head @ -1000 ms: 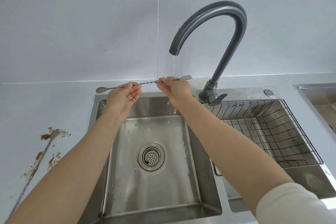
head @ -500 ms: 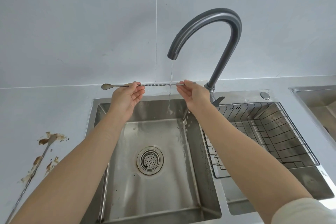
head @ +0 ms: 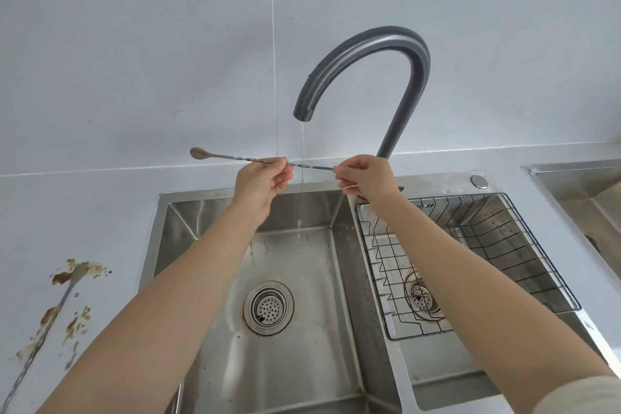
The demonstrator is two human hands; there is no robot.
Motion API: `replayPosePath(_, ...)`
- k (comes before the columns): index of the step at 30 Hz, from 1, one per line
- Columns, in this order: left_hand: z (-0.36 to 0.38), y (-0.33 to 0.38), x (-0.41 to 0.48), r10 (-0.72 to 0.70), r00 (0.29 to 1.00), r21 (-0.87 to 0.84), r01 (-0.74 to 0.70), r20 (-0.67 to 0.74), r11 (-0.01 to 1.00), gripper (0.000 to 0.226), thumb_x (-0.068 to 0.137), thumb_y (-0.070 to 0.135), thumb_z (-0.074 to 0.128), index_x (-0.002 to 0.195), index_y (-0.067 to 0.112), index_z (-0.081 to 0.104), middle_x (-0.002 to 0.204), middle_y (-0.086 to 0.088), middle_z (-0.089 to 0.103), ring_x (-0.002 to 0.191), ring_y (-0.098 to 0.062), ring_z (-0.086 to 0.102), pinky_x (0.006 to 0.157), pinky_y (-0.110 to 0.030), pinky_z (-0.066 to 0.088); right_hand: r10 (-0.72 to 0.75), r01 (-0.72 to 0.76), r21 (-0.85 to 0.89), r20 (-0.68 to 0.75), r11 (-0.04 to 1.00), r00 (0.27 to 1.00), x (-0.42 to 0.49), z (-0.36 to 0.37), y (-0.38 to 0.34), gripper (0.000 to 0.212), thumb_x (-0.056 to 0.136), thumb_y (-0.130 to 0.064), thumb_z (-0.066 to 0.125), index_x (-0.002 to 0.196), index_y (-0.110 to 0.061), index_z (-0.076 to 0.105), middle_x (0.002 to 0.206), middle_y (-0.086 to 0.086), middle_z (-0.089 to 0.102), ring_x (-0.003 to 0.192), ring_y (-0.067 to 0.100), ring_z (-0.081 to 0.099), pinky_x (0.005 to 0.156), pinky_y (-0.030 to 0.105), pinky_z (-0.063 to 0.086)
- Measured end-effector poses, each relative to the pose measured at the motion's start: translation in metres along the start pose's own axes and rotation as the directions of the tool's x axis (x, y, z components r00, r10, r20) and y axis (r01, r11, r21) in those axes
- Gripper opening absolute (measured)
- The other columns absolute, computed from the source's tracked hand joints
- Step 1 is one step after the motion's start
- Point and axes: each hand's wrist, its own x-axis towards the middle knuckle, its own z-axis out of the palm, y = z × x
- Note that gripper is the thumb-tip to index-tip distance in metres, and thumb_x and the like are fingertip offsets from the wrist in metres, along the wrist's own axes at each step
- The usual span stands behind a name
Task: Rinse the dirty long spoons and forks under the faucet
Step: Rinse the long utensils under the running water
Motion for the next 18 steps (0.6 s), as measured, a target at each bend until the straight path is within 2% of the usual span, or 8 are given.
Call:
replayPosePath(5, 0.011, -0.008, 0.001, 0.048, 0.998, 0.124, -0.051, 0.03, 0.991, 0.019, 0.087, 0.004, 0.058, 0.071, 0.014, 0.059, 0.047, 0.009, 0.066, 0.047, 0.001, 0.06, 0.051, -0.01, 0.049, -0.035, 0.043, -0.161, 0.054, 0.986, 0.998, 0.003, 0.0, 0.014, 0.019, 0.085, -0.007, 0.063, 0.07, -0.017, 0.06, 0.063, 0.001, 0.061, 0.039, -0.004, 0.054, 0.049, 0.011, 0.048)
replayPosePath(8, 0.015, -0.011, -0.002, 0.097, 0.994, 0.263, -0.109, 0.057, 0.959, 0.02, 0.087, 0.002, 0.057, 0.071, 0.014, 0.059, 0.064, 0.0, 0.062, 0.053, -0.001, 0.059, 0.053, -0.008, 0.05, -0.041, 0.067, -0.196, 0.134, 0.978, 0.99, 0.004, 0.011, 0.023, 0.021, 0.088, -0.007, 0.06, 0.071, -0.018, 0.059, 0.064, 0.001, 0.062, 0.042, -0.004, 0.056, 0.055, 0.016, 0.048)
replayPosePath(12, 0.014, -0.013, -0.006, 0.14, 0.986, 0.438, -0.167, 0.092, 0.884, 0.015, 0.089, 0.004, 0.056, 0.076, 0.011, 0.06, 0.067, -0.002, 0.059, 0.061, -0.01, 0.055, 0.059, -0.015, 0.047, -0.026, 0.063, -0.177, 0.207, 0.982, 0.978, 0.004, 0.031, 0.028, 0.022, 0.09, -0.007, 0.056, 0.071, -0.018, 0.057, 0.065, 0.003, 0.062, 0.055, 0.01, 0.06, 0.071, 0.029, 0.054)
replayPosePath(14, 0.012, -0.013, -0.005, 0.167, 0.982, 0.496, -0.191, 0.093, 0.847, 0.013, 0.09, 0.006, 0.054, 0.078, 0.01, 0.059, 0.067, 0.0, 0.058, 0.061, -0.009, 0.055, 0.061, -0.017, 0.047, -0.04, 0.088, -0.206, 0.223, 0.975, 0.974, 0.004, 0.04, 0.029, 0.022, 0.09, -0.007, 0.056, 0.071, -0.018, 0.056, 0.063, 0.002, 0.062, 0.049, 0.005, 0.057, 0.061, 0.022, 0.05)
replayPosePath(16, 0.011, -0.011, -0.002, 0.179, 0.978, 0.563, -0.209, 0.11, 0.8, 0.012, 0.092, 0.01, 0.051, 0.082, 0.01, 0.057, 0.072, 0.0, 0.059, 0.065, -0.01, 0.057, 0.068, -0.022, 0.047, -0.065, 0.133, -0.284, 0.235, 0.95, 0.97, 0.006, 0.045, 0.028, 0.016, 0.089, -0.009, 0.058, 0.074, -0.016, 0.059, 0.061, -0.002, 0.061, 0.042, 0.002, 0.047, 0.05, 0.016, 0.039)
replayPosePath(18, 0.01, -0.01, 0.001, 0.175, 0.977, 0.6, -0.215, 0.126, 0.77, 0.013, 0.093, 0.011, 0.048, 0.082, 0.009, 0.055, 0.081, -0.003, 0.06, 0.075, -0.017, 0.059, 0.077, -0.031, 0.047, -0.061, 0.132, -0.303, 0.233, 0.944, 0.971, 0.009, 0.047, 0.026, 0.006, 0.086, -0.009, 0.06, 0.082, -0.012, 0.063, 0.063, -0.004, 0.059, 0.05, 0.008, 0.046, 0.057, 0.021, 0.039)
